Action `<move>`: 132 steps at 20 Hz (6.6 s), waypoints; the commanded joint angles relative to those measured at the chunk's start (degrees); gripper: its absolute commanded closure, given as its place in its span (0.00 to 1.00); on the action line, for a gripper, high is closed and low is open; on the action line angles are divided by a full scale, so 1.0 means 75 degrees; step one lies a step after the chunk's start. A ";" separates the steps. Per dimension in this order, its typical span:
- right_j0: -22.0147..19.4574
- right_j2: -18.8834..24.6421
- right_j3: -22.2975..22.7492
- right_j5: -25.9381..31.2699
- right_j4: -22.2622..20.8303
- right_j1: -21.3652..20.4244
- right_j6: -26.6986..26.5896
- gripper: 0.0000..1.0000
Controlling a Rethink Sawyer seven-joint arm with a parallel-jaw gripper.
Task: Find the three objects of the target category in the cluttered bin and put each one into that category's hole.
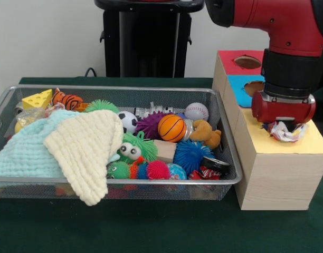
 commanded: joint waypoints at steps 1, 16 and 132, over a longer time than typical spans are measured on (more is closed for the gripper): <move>0.0163 0.0074 0.1110 0.0897 0.0097 0.0219 0.1646 1.00; 0.0175 -0.0198 0.1096 0.1819 0.0158 -0.0596 0.1516 1.00; 0.0453 -0.0560 0.1131 0.2252 0.0754 -0.0919 0.1511 1.00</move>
